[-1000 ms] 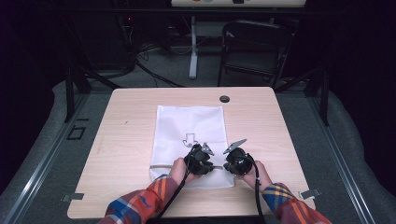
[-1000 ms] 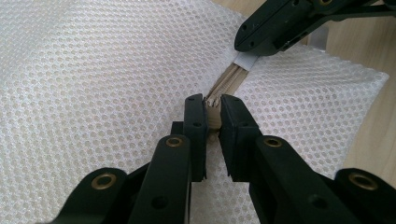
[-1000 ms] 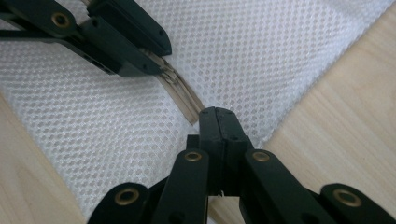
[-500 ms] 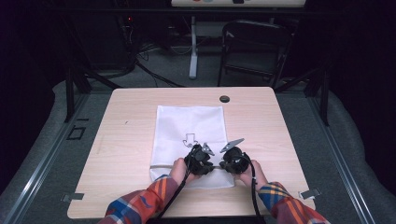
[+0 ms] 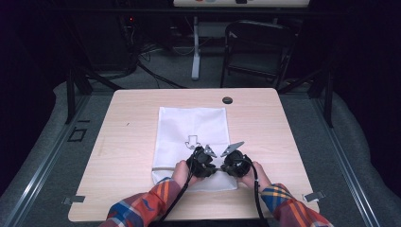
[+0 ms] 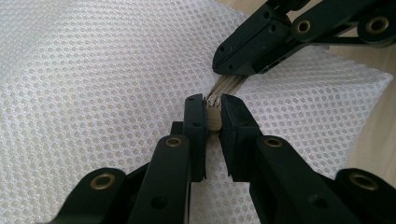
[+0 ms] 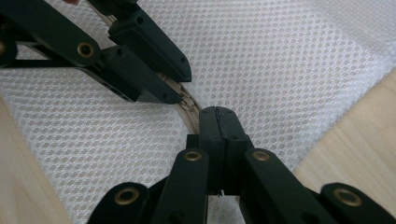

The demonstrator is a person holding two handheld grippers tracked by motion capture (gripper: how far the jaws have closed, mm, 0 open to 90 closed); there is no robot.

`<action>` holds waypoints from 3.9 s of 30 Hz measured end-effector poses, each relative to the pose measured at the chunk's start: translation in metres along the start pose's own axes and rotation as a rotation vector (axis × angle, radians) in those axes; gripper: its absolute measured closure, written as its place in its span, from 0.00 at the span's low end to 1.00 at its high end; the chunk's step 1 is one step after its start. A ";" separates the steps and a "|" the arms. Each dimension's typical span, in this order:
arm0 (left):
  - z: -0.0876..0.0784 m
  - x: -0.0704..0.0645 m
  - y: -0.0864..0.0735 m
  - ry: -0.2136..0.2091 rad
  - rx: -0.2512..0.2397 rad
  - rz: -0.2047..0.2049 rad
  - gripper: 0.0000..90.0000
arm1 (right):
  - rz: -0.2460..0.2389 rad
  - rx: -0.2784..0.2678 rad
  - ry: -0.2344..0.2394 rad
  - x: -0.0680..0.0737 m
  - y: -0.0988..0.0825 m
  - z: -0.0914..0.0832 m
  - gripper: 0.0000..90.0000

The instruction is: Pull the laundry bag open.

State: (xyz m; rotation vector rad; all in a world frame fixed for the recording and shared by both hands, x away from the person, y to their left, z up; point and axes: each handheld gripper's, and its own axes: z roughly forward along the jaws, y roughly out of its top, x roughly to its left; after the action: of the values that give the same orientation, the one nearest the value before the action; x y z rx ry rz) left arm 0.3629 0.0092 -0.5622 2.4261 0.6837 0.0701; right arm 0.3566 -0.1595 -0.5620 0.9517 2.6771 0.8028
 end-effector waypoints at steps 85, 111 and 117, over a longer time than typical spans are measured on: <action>-0.039 0.028 -0.032 0.028 0.104 -0.013 0.90 | 0.012 0.027 -0.001 -0.002 0.001 -0.001 1.00; -0.049 0.035 -0.045 0.057 0.117 -0.037 0.90 | 0.013 0.022 0.000 -0.002 0.001 -0.001 1.00; -0.051 0.037 -0.048 0.063 0.123 -0.039 0.90 | 0.011 0.023 0.001 -0.002 0.001 -0.001 1.00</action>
State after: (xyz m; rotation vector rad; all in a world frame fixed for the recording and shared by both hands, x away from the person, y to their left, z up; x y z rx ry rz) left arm 0.3628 0.0882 -0.5522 2.5357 0.7845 0.0919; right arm 0.3580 -0.1605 -0.5606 0.9727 2.6900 0.7762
